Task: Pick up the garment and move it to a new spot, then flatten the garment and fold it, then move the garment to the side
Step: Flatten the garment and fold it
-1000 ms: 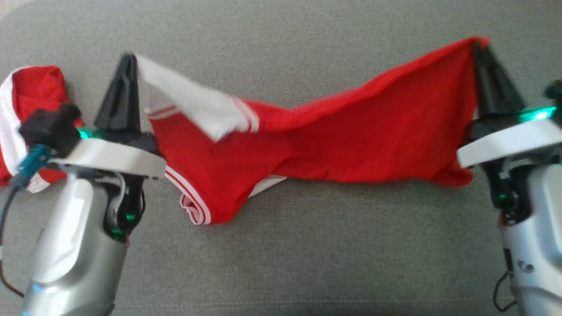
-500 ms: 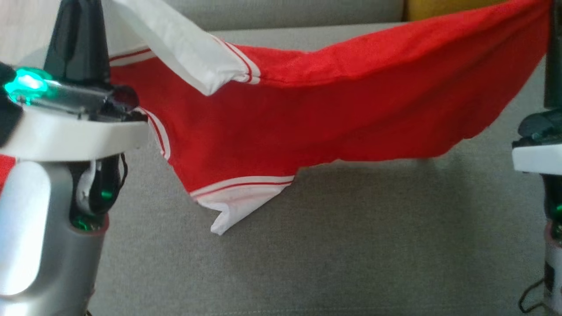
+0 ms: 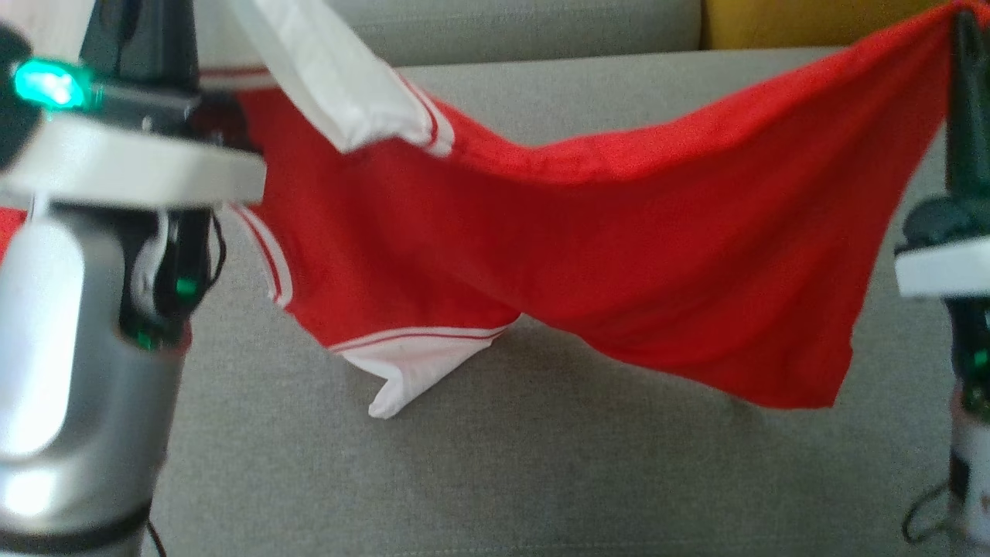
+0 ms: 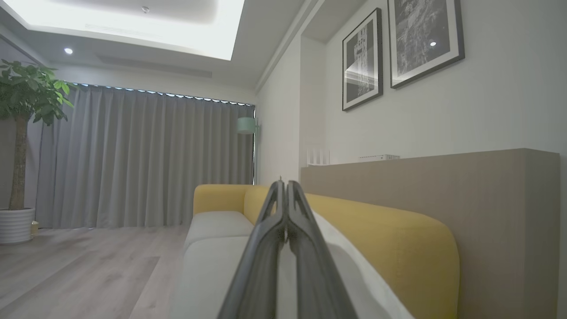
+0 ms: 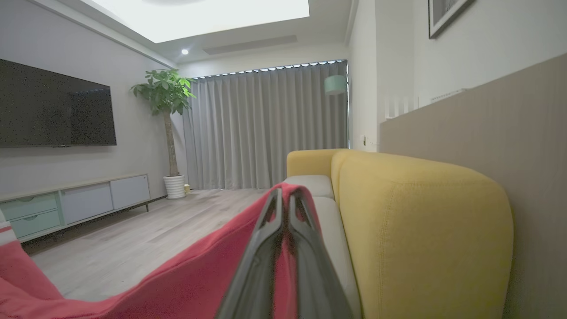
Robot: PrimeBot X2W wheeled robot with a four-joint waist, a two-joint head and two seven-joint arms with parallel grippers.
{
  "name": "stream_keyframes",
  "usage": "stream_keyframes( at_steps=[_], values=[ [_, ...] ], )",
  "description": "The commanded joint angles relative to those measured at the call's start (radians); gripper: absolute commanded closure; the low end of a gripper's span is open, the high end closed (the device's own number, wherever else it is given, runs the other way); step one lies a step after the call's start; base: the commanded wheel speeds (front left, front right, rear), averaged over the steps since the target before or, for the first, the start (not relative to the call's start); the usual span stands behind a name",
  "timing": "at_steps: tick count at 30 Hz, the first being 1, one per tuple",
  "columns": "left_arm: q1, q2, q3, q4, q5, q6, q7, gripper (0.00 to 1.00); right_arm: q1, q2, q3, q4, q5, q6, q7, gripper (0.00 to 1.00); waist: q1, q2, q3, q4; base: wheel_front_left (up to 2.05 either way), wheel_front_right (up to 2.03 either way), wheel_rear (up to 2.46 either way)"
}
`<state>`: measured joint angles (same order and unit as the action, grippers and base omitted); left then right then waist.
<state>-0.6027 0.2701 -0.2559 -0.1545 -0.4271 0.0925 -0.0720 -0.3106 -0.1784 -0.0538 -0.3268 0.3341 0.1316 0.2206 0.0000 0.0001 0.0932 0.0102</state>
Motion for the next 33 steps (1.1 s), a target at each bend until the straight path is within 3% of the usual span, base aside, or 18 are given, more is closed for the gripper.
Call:
stream_keyframes(
  at_steps=[1, 5, 11, 18, 19, 25, 33],
  values=[
    [-0.1, 0.022, 0.029, 0.01, -0.005, -0.013, -0.002, 1.0, -0.09, -0.01, 0.022, 0.0, 0.014, -0.001, 0.001, 1.0, 0.0, -0.0001, 0.022, 0.0, 0.0, 0.0, 0.0],
    [-0.205, 0.004, 0.015, 0.12, -0.012, -0.04, -0.007, 1.0, -0.198, -0.022, 0.041, 0.085, 0.04, -0.001, -0.007, 1.0, 0.0, -0.0001, 0.061, 0.004, 0.0, 0.0, 0.0],
    [-0.475, -0.035, 0.011, 0.391, -0.001, -0.078, -0.072, 1.0, -0.482, -0.025, 0.1, 0.311, 0.079, -0.001, -0.064, 1.0, 0.0, -0.0001, 0.151, 0.006, 0.0, 0.0, 0.0],
    [-0.736, -0.079, 0.019, 0.71, 0.029, -0.105, -0.175, 1.0, -0.813, 0.02, 0.171, 0.69, 0.104, -0.001, -0.229, 1.0, 0.0, -0.0001, 0.174, -0.007, 0.0, 0.0, 0.0],
    [-0.791, -0.089, 0.025, 0.771, 0.044, -0.112, -0.186, 1.0, -0.892, 0.035, 0.182, 0.797, 0.111, -0.001, -0.287, 1.0, 0.0, -0.0001, 0.175, -0.009, 0.0, 0.0, 0.0],
    [-0.865, -0.123, 0.07, 0.883, 0.074, -0.123, -0.189, 1.0, -1.046, 0.069, 0.24, 1.089, 0.121, -0.001, -0.382, 1.0, 0.0, -0.0001, 0.205, -0.01, 0.0, 0.0, 0.0],
    [-0.809, -0.175, 0.08, 1.119, 0.06, -0.156, -0.19, 1.0, -1.082, 0.091, 0.348, 1.365, 0.143, -0.001, -0.399, 1.0, 0.0, -0.0001, 0.289, 0.007, 0.0, 0.0, 0.0]
  ],
)
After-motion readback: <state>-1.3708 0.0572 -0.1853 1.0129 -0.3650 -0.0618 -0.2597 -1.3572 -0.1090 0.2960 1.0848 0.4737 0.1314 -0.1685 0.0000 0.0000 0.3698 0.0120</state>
